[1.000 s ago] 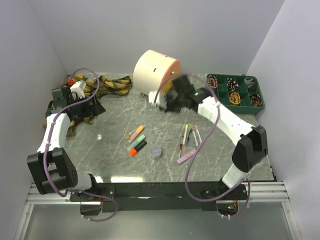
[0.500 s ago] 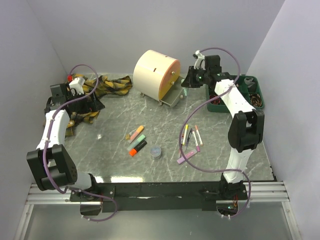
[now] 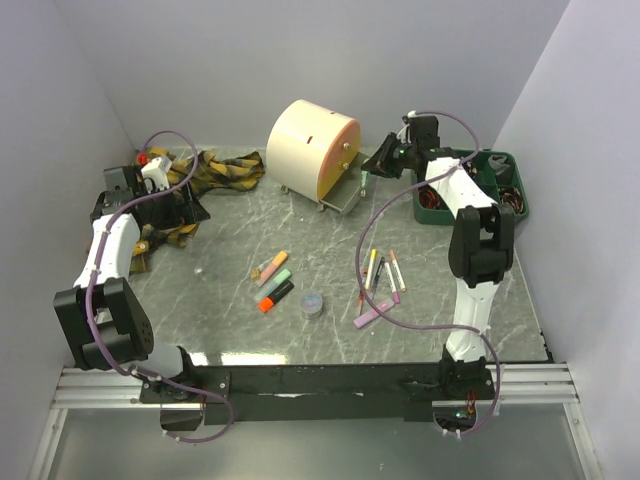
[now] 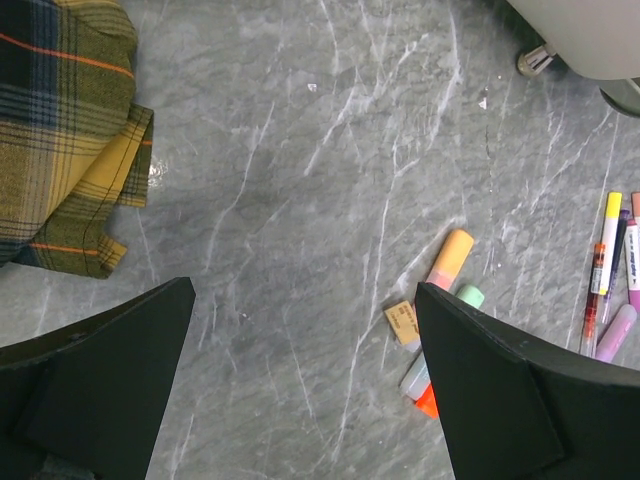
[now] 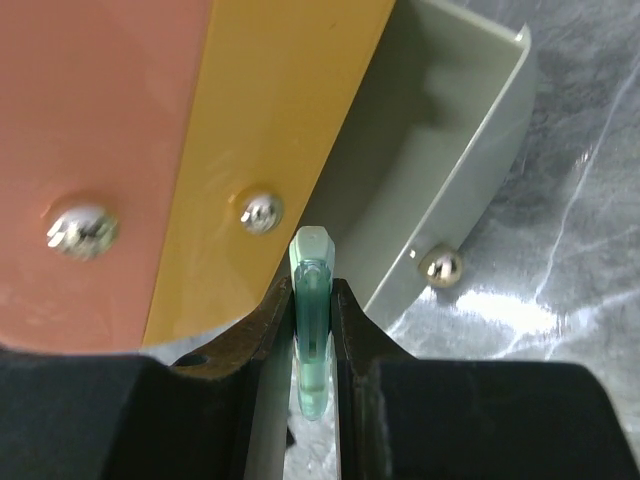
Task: Sort the stationery into containers
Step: Place the stationery in the drawer, then pick up the stationery from the center of the board.
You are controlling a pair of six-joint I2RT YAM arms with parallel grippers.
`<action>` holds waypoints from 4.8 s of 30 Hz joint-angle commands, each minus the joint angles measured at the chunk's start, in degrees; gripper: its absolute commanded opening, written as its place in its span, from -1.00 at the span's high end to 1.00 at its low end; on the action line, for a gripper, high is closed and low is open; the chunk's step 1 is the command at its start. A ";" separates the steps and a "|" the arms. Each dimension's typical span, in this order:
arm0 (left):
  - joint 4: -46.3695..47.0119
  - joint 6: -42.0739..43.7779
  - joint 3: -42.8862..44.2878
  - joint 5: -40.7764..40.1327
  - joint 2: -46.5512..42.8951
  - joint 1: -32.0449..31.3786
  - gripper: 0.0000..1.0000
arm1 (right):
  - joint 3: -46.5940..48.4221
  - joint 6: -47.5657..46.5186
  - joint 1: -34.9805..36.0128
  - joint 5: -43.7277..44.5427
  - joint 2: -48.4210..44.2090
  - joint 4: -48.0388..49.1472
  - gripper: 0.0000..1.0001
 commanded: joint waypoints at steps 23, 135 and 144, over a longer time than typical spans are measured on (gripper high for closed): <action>-1.75 3.27 1.02 -1.66 -1.39 -0.22 -0.99 | 9.53 2.28 1.85 1.39 7.87 3.55 0.05; 1.06 -12.46 -6.11 -11.77 13.20 -27.46 0.86 | -62.19 -37.36 -0.52 0.07 -68.51 4.78 -0.21; -4.47 -4.21 3.82 -8.43 10.73 -28.51 0.99 | -61.14 -38.59 -0.70 0.69 -68.08 3.90 -0.21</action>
